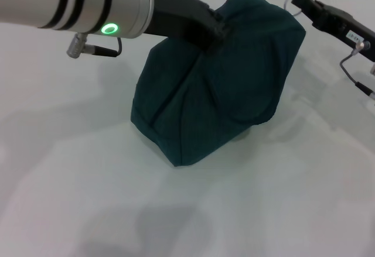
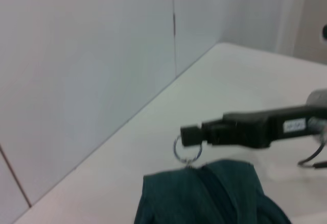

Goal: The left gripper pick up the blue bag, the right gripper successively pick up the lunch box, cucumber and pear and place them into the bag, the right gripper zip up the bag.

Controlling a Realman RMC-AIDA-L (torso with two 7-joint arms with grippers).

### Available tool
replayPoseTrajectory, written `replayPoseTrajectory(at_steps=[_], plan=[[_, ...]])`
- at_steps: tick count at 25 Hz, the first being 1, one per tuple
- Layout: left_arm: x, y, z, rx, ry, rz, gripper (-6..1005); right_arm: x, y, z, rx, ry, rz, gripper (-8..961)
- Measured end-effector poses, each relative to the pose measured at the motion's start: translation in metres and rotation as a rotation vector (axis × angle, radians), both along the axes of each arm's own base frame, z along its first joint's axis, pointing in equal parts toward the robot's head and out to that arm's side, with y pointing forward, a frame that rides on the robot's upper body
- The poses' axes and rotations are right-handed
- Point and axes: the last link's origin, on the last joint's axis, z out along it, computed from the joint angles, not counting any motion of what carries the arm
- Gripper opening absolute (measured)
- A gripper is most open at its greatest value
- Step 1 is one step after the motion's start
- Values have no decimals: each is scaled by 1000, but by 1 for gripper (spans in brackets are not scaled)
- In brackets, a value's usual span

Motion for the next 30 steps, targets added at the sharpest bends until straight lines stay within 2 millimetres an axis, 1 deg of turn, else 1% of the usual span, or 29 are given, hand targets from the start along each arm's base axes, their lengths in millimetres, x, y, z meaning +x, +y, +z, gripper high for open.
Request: replayPoseTrajectory(at_steps=[4,11,17,22,26,30], plan=[[5,-7,6,5,-27,-24,84,9,-1,-4,-9,-27,-44,9],[5,-10,6,-7,-45,-25,81,19,-3,-14,-47,-88,-86,9],[3,-9,7,-5,-51,-21,80,22,-4,-17,-57,-100,-101,10],[1,-8,6,-8,-50,-13,79,24,-4,-16,-51,-91,-112,9],[-4,-5,4,-10,-51,5,78,29,-9,-8,-15,-44,-124,10],[-10,0,3,-4,-56,29,78,38,-15,1,50,-49,-110,83]])
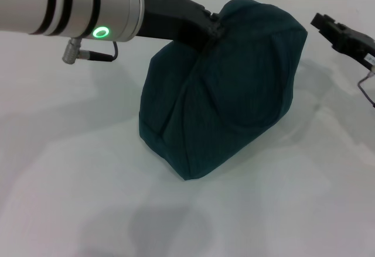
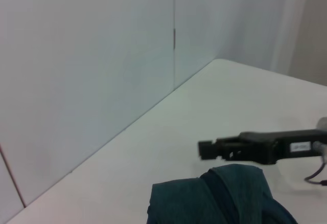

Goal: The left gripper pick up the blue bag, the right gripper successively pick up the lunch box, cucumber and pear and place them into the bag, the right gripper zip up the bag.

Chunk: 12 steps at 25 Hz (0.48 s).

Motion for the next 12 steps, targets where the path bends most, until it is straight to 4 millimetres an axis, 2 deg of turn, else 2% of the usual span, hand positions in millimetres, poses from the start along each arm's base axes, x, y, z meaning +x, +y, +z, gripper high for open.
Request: replayPoseTrajectory(at_steps=[4,10,12], plan=[[-1,0,-3,-13,-2,-13,77,7,-7,6,44,-9,14,156],[-2,-1,-7,-35,-43,-20,73,18,-16,15,83,-4,2,345],[-3,-1,-8,-45,-58,-16,94,21,-18,17,87,-4,-2,443]])
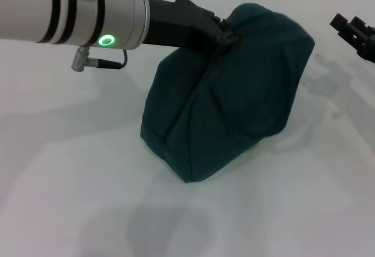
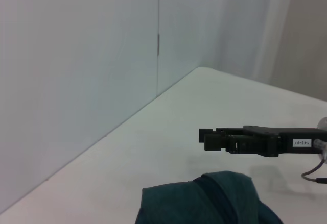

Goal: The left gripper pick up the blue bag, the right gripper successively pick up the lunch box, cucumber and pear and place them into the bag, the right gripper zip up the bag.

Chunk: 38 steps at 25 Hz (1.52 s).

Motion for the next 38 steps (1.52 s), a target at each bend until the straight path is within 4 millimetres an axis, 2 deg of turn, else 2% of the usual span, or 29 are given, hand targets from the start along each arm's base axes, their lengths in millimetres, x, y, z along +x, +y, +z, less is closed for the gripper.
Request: replayPoseTrajectory(at_steps=[3,6,8,11,12,13,16,20,22,25,27,31,37,38], plan=[[0,0,-1,-8,-8,-1,125,4,-5,2,12,-6,3,589],[0,0,-1,-5,-21,-3,339,7,-8,3,22,-15,5,726],[0,-1,1,2,-36,-5,383,9,-9,6,30,-19,7,817],[0,-1,10,35,-79,-22,449,10,-12,13,59,-34,29,848],[-2,-2,23,66,-128,-48,472,10,-12,13,59,-34,29,858],[-2,-2,23,66,-128,-48,494,8,-17,27,105,-67,93,868],[-14,-4,44,104,-256,-99,560,4,-22,39,122,-106,174,868],[-49,-11,66,111,-421,-146,704,-8,-40,66,93,-204,377,868],[-77,-17,72,89,-491,-149,786,-14,-52,76,58,-239,466,868],[-119,-29,78,72,-558,-144,830,-25,-72,85,-2,-274,614,868],[-145,-40,75,65,-560,-139,859,-29,-86,85,-41,-277,691,868],[-182,-61,54,45,-480,-141,871,-28,-107,75,-136,-277,773,868],[-213,-84,25,0,-427,-85,865,-18,-125,40,-262,-319,777,868],[-213,-84,25,0,-427,-85,864,-14,-127,35,-274,-320,764,868]])
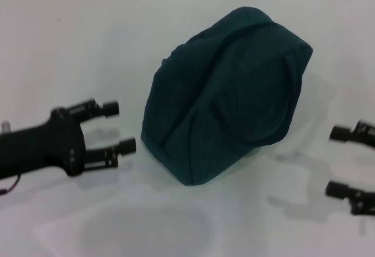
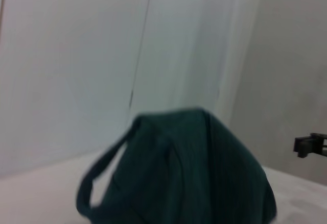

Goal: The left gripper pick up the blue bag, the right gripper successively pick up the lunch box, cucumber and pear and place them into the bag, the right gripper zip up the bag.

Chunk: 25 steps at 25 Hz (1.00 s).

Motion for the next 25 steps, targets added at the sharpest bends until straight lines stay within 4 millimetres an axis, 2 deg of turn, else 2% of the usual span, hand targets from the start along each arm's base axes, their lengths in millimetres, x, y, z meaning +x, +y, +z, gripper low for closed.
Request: replayPoseTrajectory(at_steps=[9,12,18,25], plan=[[-19,-17,-29,-43,90,-20,860,38,-16,-45,19,-64,-145,868],[-26,-21,-36,-55,117,-15,860,46,-18,-52,36,-104,-163,868],[-32,-31,-47,-80,143,-43,860,49,-22,-60,30,-143,-142,868],[-32,-32,-48,-82,139,-40,860,50,-23,-64,28,-151,-140,868]])
